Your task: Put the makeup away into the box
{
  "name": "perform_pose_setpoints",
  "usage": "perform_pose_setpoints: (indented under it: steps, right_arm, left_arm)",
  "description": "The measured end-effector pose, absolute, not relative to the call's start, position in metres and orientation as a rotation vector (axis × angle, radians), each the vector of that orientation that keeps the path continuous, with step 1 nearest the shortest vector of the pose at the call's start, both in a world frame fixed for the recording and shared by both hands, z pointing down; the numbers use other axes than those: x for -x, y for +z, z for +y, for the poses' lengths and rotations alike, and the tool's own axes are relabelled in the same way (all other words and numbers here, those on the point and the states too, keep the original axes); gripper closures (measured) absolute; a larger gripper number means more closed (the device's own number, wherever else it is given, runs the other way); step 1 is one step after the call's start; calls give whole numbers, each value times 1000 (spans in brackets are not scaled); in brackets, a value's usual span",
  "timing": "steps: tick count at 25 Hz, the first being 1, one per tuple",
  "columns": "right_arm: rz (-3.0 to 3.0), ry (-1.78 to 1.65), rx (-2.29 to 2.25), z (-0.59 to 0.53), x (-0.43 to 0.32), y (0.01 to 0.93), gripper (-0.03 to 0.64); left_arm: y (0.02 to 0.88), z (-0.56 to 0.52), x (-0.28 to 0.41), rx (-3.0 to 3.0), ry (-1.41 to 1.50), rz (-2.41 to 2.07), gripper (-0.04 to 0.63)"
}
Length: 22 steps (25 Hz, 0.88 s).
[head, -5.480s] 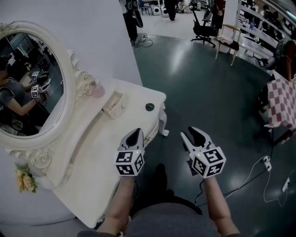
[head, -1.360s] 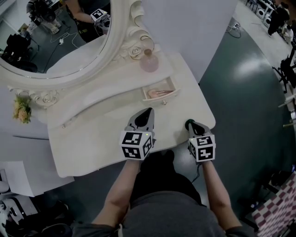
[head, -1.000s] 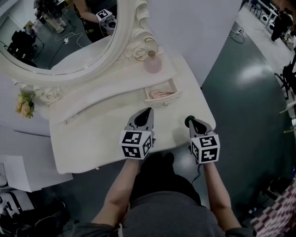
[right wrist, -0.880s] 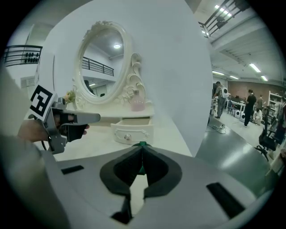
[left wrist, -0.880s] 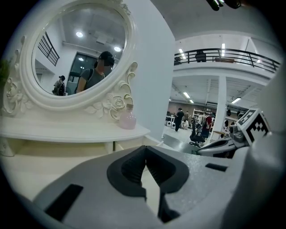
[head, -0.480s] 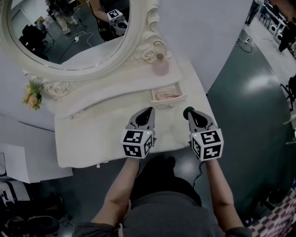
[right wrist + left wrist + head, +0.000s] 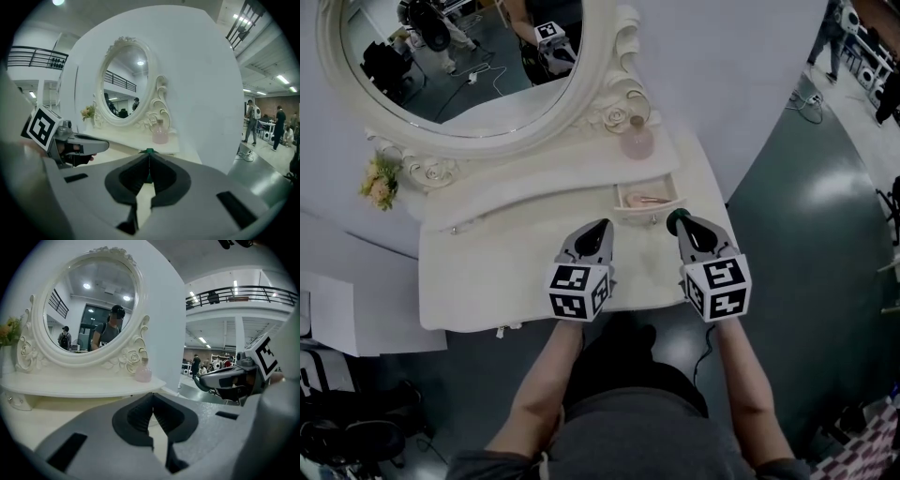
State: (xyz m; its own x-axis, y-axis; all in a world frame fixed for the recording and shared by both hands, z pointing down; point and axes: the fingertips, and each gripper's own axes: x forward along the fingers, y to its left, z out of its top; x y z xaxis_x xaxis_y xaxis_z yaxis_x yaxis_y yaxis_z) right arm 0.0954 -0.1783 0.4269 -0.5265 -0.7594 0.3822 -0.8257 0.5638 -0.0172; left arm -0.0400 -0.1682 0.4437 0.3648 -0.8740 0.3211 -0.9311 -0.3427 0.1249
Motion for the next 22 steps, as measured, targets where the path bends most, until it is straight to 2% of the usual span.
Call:
perform_pose_setpoints:
  steps: [22]
  right_arm:
    - [-2511,239,-1177,-240,-23,427,611]
  left_arm:
    - [450,-217,98,-2270,233,-1650,589]
